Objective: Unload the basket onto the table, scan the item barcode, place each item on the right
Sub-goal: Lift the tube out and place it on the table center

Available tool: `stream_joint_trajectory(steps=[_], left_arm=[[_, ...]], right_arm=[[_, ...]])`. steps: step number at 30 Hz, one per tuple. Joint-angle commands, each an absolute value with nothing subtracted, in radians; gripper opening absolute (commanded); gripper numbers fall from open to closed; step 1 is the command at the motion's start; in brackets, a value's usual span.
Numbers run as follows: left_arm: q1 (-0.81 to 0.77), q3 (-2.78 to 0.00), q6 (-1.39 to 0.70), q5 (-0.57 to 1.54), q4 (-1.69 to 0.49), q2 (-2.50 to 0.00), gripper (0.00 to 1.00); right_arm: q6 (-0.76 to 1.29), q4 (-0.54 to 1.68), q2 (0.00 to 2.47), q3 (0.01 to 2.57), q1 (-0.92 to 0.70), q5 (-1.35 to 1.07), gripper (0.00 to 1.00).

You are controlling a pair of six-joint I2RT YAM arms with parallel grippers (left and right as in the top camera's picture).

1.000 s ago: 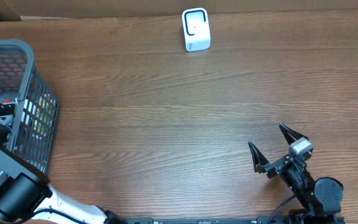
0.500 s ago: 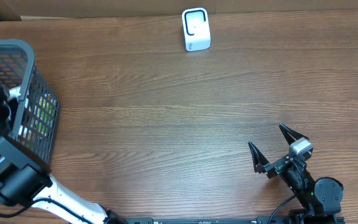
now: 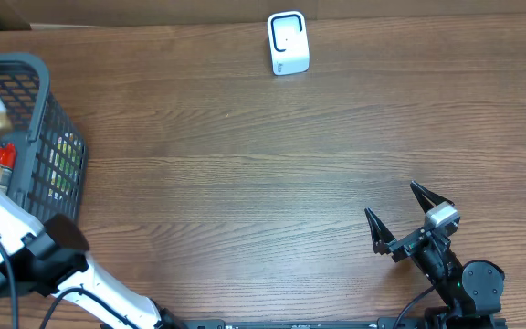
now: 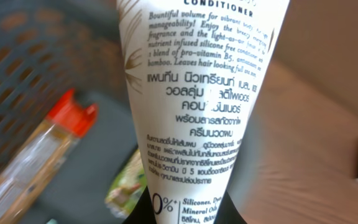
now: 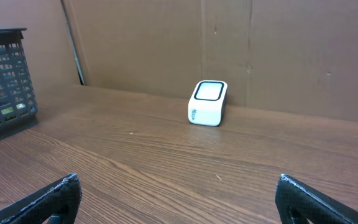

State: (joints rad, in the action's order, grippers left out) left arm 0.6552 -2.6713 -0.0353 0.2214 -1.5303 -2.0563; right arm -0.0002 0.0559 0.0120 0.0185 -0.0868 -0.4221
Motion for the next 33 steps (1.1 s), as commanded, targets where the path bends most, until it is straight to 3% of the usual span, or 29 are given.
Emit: stream_joint_trajectory(steps=[1, 6, 12, 21, 33], left_arm=[[0.58, -2.767, -0.106, 0.357, -1.516, -1.936, 0.04], [0.433, -2.771, -0.104, 0.491, -1.571, -1.864, 0.04], [0.198, -2.715, 0.014, 0.484, -1.69, -1.876, 0.04], [-0.076, -2.303, -0.029, 0.252, -1.666, -1.905, 0.04], [-0.283, -1.611, -0.328, 0.308, -1.132, -1.907, 0.04]], right_arm=[[0.004, 0.054, 0.003, 0.009, -0.093, -0.428, 1.0], [0.004, 0.054, 0.003, 0.009, -0.093, -0.428, 1.0], [0.004, 0.054, 0.003, 0.009, -0.093, -0.428, 1.0], [0.004, 0.054, 0.003, 0.009, -0.093, -0.428, 1.0], [0.004, 0.054, 0.003, 0.009, -0.093, -0.428, 1.0]])
